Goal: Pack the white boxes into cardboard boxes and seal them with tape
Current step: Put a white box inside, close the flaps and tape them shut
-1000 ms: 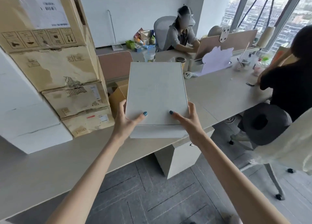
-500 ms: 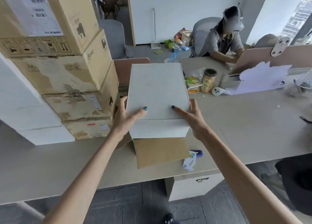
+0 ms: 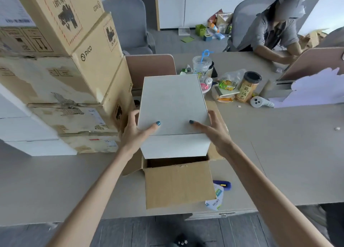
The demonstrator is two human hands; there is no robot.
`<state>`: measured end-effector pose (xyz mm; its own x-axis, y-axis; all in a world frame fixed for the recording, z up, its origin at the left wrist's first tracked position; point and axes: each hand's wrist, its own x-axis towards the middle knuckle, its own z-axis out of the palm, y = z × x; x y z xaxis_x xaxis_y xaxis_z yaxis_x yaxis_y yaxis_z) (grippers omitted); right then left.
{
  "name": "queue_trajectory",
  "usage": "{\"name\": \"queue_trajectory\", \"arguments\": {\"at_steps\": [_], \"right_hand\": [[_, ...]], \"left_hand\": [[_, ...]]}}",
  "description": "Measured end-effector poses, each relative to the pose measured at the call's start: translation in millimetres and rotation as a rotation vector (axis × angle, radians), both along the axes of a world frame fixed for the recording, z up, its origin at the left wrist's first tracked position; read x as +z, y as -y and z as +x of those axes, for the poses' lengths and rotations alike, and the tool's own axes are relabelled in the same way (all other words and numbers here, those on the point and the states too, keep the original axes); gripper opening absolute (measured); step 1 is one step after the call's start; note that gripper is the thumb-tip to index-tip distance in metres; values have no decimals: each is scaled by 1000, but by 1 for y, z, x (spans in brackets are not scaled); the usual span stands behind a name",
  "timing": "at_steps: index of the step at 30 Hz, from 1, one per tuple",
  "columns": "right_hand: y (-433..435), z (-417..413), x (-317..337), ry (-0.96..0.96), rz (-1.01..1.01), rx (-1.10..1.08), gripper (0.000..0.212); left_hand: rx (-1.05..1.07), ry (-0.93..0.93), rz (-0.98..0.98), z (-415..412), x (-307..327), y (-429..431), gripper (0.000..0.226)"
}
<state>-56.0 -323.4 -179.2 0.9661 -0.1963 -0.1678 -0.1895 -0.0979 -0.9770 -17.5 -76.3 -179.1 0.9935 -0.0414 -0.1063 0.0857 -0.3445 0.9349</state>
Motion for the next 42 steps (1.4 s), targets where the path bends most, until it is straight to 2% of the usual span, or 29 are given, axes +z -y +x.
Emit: {"name": "queue_trajectory", "arguments": {"at_steps": [3,8,15,26,30,33,36,40,42], "right_hand": [[-3,7,-4,-9,19,62,55],[-6,5,-6,-11,2,129,54],[-1,1,-15,-45,0,148,61],[3,34,-33,-137,-3,164,72],[2,43,-43,-146,-37,163,70],[1,43,-58,-136,-100,168,69],[-1,40,-69,-159,-219,170,72],[-6,38,-84,-222,-393,187,76],[-8,38,-90,-240,-435,196,76]], "left_hand": [[28,8,-18,-3,2,-4,80],[84,-38,-11,-15,-2,-12,75],[130,-71,-45,-25,-11,-3,82],[120,-125,74,9,-29,2,63],[116,-115,101,19,-41,2,61],[123,-97,165,17,-57,2,62],[118,-117,217,14,-70,2,74],[17,-13,427,11,-80,6,83],[-23,33,597,10,-84,9,81]]}}
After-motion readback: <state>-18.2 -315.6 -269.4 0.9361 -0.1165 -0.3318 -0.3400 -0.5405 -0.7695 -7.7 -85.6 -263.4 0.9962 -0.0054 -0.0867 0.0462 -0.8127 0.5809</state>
